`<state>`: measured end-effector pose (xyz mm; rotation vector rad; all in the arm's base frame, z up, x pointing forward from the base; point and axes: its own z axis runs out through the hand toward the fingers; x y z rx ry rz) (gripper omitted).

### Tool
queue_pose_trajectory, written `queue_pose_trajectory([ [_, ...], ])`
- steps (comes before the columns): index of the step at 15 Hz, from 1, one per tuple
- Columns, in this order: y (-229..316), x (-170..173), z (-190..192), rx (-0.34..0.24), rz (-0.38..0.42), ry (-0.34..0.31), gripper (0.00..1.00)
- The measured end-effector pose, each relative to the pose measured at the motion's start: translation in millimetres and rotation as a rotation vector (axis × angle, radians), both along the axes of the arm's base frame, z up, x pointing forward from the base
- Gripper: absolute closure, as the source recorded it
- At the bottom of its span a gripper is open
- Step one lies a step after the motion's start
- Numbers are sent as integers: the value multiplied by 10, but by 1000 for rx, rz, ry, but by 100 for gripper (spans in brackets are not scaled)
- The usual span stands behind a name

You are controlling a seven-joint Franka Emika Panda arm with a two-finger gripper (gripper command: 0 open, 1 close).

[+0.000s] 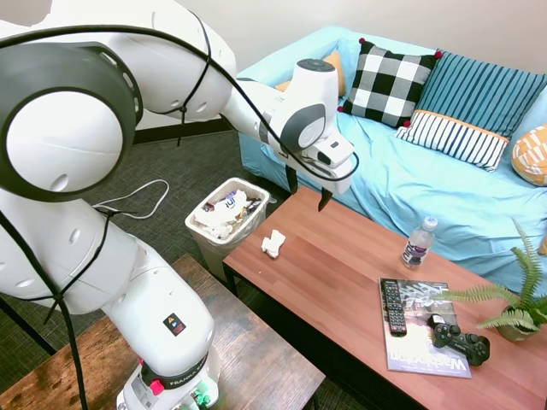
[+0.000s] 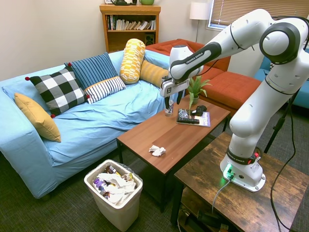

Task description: Throw the tissue in the trash bin

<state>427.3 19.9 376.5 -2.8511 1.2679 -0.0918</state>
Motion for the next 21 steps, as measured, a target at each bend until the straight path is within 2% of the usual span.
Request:
queue_pose_trajectory([
  [4, 68, 15, -22, 6, 8, 11, 0],
  [7, 245, 56, -192, 15, 37, 27, 0],
  [11, 540, 176, -733, 38, 101, 31, 0],
  [16, 911, 206, -1536, 33, 202, 96, 0],
  [21, 1000, 365, -2213, 12, 234, 166, 0],
])
